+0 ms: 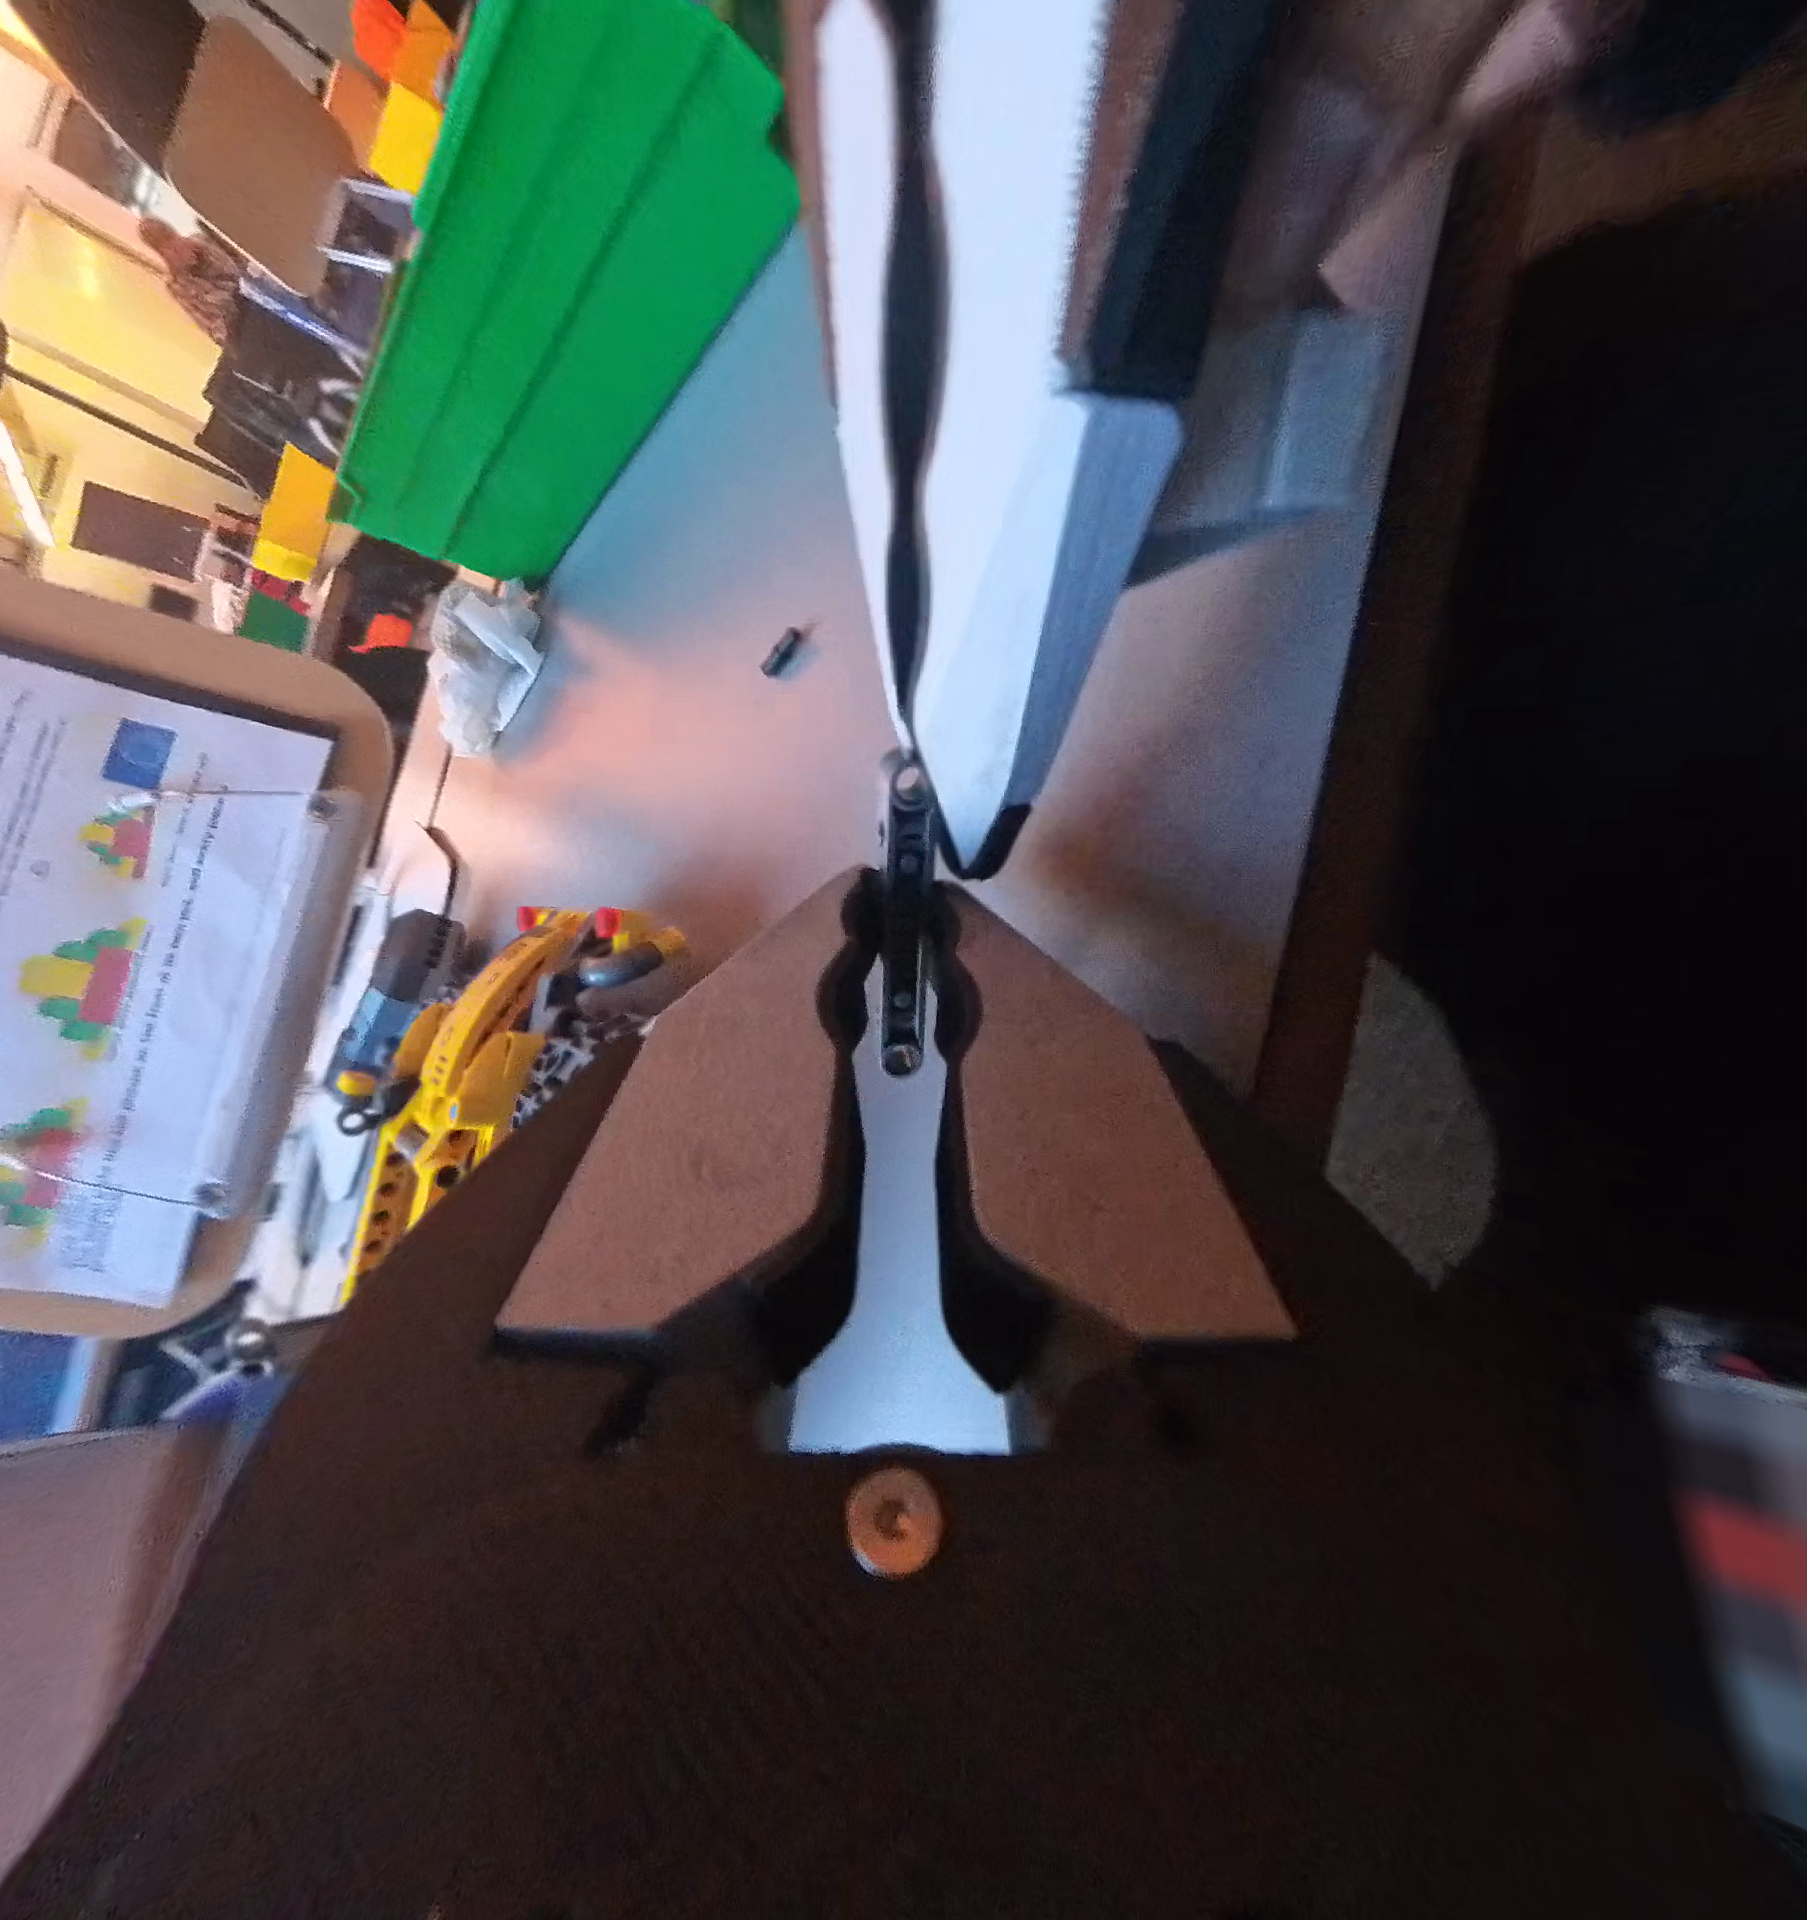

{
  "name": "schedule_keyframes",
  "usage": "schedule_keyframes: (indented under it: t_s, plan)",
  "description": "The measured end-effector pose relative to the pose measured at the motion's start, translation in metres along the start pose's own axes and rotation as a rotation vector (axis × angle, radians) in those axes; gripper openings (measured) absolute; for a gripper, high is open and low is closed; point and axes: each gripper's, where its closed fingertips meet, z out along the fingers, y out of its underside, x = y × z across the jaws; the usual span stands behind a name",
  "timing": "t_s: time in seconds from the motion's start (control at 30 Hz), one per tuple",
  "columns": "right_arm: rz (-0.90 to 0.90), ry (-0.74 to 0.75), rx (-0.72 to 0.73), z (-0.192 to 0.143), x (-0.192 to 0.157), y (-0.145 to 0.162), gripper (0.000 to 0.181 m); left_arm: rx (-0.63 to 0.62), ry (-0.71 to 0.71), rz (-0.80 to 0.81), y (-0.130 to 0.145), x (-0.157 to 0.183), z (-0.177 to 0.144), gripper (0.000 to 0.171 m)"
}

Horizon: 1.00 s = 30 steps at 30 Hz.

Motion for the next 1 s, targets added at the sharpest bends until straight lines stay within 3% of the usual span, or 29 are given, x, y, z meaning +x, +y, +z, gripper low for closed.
schedule_keyframes:
  t_s: [0.23,0.27,0.37,0.5,0.63,0.73,0.9,1.0]
  plan:
    - [-0.022,-0.045,-0.212,0.011,0.011,0.016,0.004,-0.072,-0.073,0.118,0.013,-0.003,0.010,0.006]
    - [-0.035,-0.043,-0.253,0.012,0.013,0.021,0.007,-0.068,-0.187,0.092,0.013,-0.024,0.006,0.005]
    - [-0.072,-0.059,-0.295,0.008,0.012,0.022,0.003,-0.020,-0.176,-0.142,0.023,-0.056,-0.004,0.004]
    - [-0.027,-0.089,-0.213,0.006,0.012,0.019,0.003,0.019,-0.141,-0.098,0.022,-0.042,-0.005,0.005]
    - [0.006,-0.014,-0.033,-0.017,0.025,-0.007,0.005,0.039,-0.152,-0.080,0.017,-0.042,-0.003,0.005]
    - [0.061,0.134,0.076,-0.062,0.071,-0.033,0.005,0.053,-0.163,-0.059,0.015,-0.041,-0.004,0.005]
    - [0.093,0.515,0.295,-0.185,0.186,-0.106,0.005,0.059,-0.169,-0.048,0.014,-0.041,-0.005,0.005]
    - [0.135,0.685,0.243,-0.231,0.261,-0.117,0.005,0.052,-0.175,-0.037,0.014,-0.040,-0.004,0.005]
